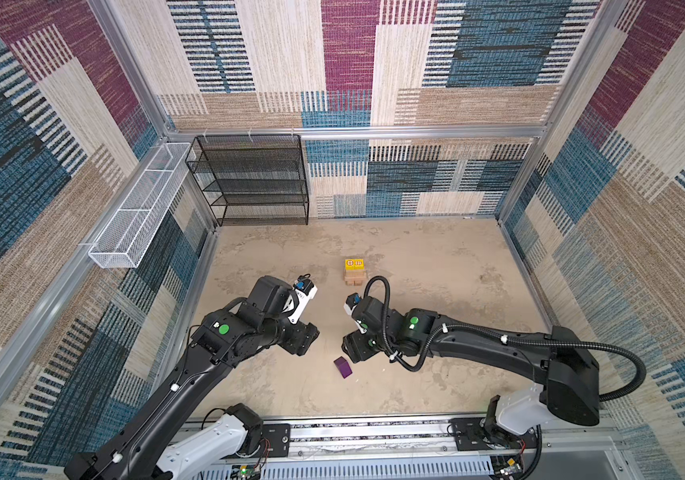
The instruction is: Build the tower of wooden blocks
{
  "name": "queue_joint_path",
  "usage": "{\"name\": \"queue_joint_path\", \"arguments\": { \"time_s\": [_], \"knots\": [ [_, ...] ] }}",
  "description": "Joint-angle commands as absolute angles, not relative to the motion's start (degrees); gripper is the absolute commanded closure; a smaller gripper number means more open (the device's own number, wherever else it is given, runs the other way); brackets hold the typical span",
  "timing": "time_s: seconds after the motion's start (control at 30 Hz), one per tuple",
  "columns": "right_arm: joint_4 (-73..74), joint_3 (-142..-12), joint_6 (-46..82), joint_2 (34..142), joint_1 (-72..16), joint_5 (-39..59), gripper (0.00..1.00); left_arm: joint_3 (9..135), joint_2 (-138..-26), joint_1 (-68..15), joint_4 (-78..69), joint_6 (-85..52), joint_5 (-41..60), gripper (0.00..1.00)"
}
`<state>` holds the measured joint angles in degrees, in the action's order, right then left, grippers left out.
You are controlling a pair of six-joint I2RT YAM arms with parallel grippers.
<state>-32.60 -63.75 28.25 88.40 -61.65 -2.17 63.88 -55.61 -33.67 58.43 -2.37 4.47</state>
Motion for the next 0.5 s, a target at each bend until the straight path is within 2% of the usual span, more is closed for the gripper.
{"name": "queue_joint_path", "arguments": {
  "time_s": [0.0,0.23,0.47],
  "knots": [
    [-32.6,-64.4,29.5,90.2,-63.1,-5.4,0.32,65.0,-55.7,-33.7,60.8,-8.1,1.7,0.27],
    [-31.1,-65.0,29.8,94.6,-66.5,-6.2,0.33,62.0,-55.4,-33.7,56.9,-16.0,5.4,0.26],
    [-30.3,-66.1,29.9,98.5,-67.7,-6.5,0.34,49.3,-50.8,-33.6,43.2,-29.8,4.1,0.29]
  ]
}}
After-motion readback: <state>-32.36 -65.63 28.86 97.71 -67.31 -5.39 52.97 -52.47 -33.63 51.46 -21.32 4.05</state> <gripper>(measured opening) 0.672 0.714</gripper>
